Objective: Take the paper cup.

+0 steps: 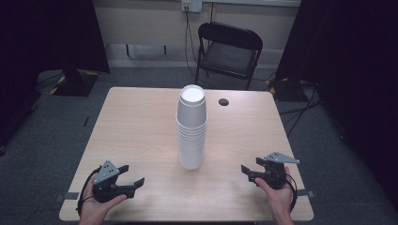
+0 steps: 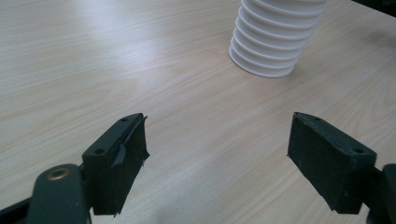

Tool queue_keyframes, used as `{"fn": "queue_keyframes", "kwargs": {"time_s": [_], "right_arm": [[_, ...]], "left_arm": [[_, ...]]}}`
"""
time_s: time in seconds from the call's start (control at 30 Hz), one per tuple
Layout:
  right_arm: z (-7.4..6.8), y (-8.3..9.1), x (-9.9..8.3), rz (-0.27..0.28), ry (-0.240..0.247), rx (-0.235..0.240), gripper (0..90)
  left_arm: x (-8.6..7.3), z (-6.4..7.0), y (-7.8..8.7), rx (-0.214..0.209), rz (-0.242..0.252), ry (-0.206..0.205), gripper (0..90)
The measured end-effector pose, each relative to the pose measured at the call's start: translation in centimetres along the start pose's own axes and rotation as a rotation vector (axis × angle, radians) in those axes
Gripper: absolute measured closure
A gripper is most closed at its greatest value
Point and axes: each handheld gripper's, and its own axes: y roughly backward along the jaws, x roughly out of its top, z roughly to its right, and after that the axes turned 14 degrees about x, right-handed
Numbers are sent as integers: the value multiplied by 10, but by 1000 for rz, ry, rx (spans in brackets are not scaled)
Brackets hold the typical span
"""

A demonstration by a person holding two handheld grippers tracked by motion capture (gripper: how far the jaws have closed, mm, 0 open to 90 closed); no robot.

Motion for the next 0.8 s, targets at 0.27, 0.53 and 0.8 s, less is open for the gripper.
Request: {"fn": "queue_keyframes", "kwargs": {"time_s": [0.27, 0.53, 0.8], "right_arm": [[-13, -5, 0, 8, 53, 35, 154], [-24, -8, 14, 22, 90, 127, 270], [-31, -7, 26, 18, 90, 172, 324]], "left_arm": [[1, 3, -3, -33, -4, -14, 211], [0, 4, -5, -29, -18, -17, 212], [-2, 3, -3, -43, -23, -25, 212]]}}
